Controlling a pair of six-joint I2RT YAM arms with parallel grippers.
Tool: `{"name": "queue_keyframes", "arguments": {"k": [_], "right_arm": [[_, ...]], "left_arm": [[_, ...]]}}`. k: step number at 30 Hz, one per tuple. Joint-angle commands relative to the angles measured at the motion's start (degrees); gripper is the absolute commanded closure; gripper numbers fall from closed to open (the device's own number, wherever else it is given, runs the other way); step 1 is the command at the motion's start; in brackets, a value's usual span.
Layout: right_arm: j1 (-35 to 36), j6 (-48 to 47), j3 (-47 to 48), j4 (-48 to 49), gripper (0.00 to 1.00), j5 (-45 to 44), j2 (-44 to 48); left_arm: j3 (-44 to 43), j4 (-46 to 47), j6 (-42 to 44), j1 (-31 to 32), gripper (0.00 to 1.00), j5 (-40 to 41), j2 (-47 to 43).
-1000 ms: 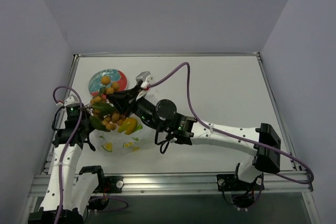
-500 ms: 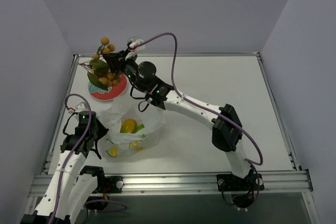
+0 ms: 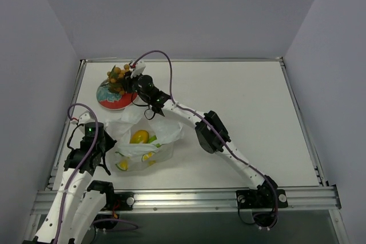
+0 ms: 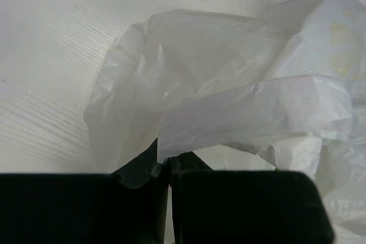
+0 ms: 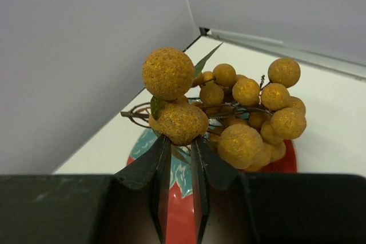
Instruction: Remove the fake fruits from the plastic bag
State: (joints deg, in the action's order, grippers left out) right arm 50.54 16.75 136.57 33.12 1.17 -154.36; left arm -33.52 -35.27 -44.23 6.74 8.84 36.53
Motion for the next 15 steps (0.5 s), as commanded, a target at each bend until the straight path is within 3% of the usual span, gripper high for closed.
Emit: {"name": "queue_keyframes", "arguments": {"k": [1,7,9,10,13,15], "right_arm": [[0.8,1.3,3.4,4.8,1.0,1.5,0.3],[-0.1,3.5,-0.2,4.3,0.97,2.2,-0.6],[-0.3,3.8,-1.4,4.1,0.86,2.1,-0.2],[-0.4,4.2,-1.9,4.1,0.69,2.0,0.1],[-1.1,5.4,-4.1,4.1,0.32,2.2,1.8],[-1.5,5.2,-4.6,2.7,0.22,3.0,3.3]], "left_arm": [[-2.5,-0.3,-0.2,0.6,0.98,2.4,-0.4],[-1.6,1.3,-0.8,0.8,0.98,2.5,-0.9],[-1.8,1.3,-0.5,0.8,0.98,2.8,-0.9],[-1.9,1.3,-0.5,0.8,0.98,2.8,-1.0],[-1.5,1.9,-0.6,0.8,0.98,2.8,-1.3],[-1.1,2.3,-0.7,0.8,0.98,2.7,-1.3]]}}
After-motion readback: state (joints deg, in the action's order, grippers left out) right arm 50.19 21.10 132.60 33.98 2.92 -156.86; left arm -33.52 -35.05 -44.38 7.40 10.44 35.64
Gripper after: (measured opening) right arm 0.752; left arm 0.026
